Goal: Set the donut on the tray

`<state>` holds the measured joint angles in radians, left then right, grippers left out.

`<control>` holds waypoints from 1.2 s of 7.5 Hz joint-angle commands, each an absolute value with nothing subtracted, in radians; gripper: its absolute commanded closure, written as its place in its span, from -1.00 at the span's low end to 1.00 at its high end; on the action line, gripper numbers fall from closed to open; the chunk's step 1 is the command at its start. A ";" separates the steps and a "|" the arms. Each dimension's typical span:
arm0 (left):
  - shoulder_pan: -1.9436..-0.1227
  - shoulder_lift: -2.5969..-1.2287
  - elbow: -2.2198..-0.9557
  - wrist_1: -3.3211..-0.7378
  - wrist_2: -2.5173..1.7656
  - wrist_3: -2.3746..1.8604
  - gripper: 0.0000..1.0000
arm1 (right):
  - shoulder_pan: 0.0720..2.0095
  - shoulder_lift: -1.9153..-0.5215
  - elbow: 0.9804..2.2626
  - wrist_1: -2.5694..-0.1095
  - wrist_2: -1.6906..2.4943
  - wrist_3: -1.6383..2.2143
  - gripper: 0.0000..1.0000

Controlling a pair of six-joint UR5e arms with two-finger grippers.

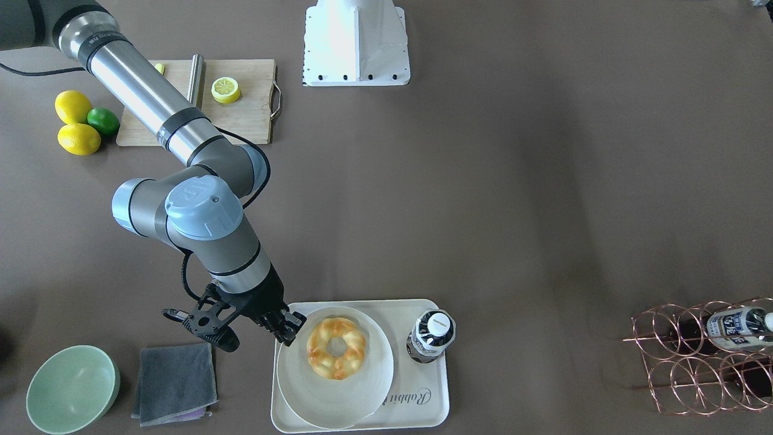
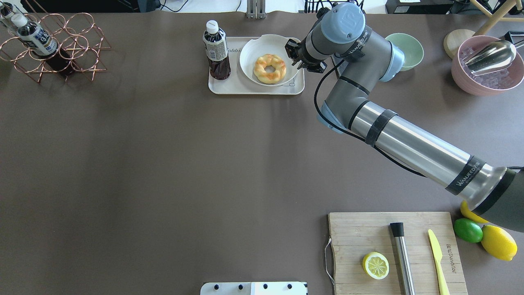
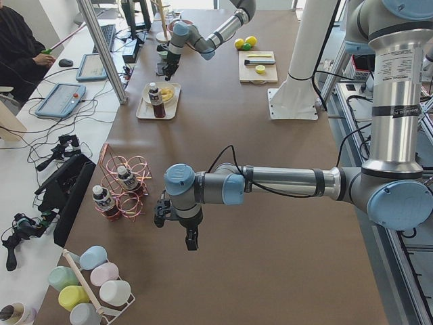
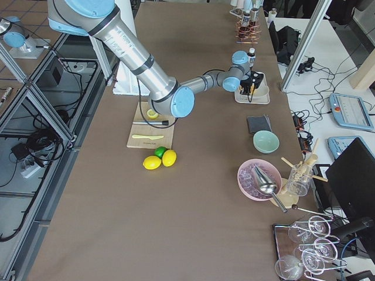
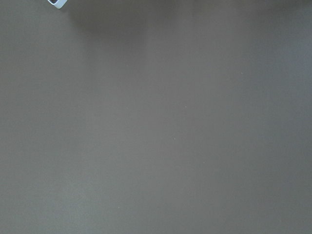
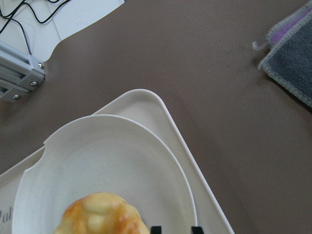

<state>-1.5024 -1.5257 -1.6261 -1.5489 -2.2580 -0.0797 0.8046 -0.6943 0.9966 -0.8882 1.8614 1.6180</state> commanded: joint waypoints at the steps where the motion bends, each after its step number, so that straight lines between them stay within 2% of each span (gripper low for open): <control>1: -1.503 -1.537 -1.626 -1.546 -2.258 -0.080 -0.97 | 0.810 -0.695 0.999 -0.888 1.858 1.614 -0.99; 3: -1.503 -1.545 -1.626 -1.545 -2.258 -0.080 -0.97 | 0.828 -0.695 1.011 -0.891 1.870 1.612 -0.99; 5: -1.502 -1.549 -1.626 -1.545 -2.258 -0.080 -0.97 | 0.863 -0.740 1.128 -0.900 1.948 1.605 -0.99; 7: -1.502 -1.552 -1.626 -1.546 -2.258 -0.080 -0.97 | 0.917 -0.892 1.369 -0.993 2.026 1.574 -0.99; 9: -1.502 -1.551 -1.631 -1.546 -2.258 -0.080 -0.97 | 0.940 -1.125 1.658 -1.105 2.039 1.472 -0.99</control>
<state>-1.5018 -1.5515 -1.6269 -1.5454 -2.2580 -0.0798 0.9218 -0.9327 1.4165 -1.0121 2.0224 1.5540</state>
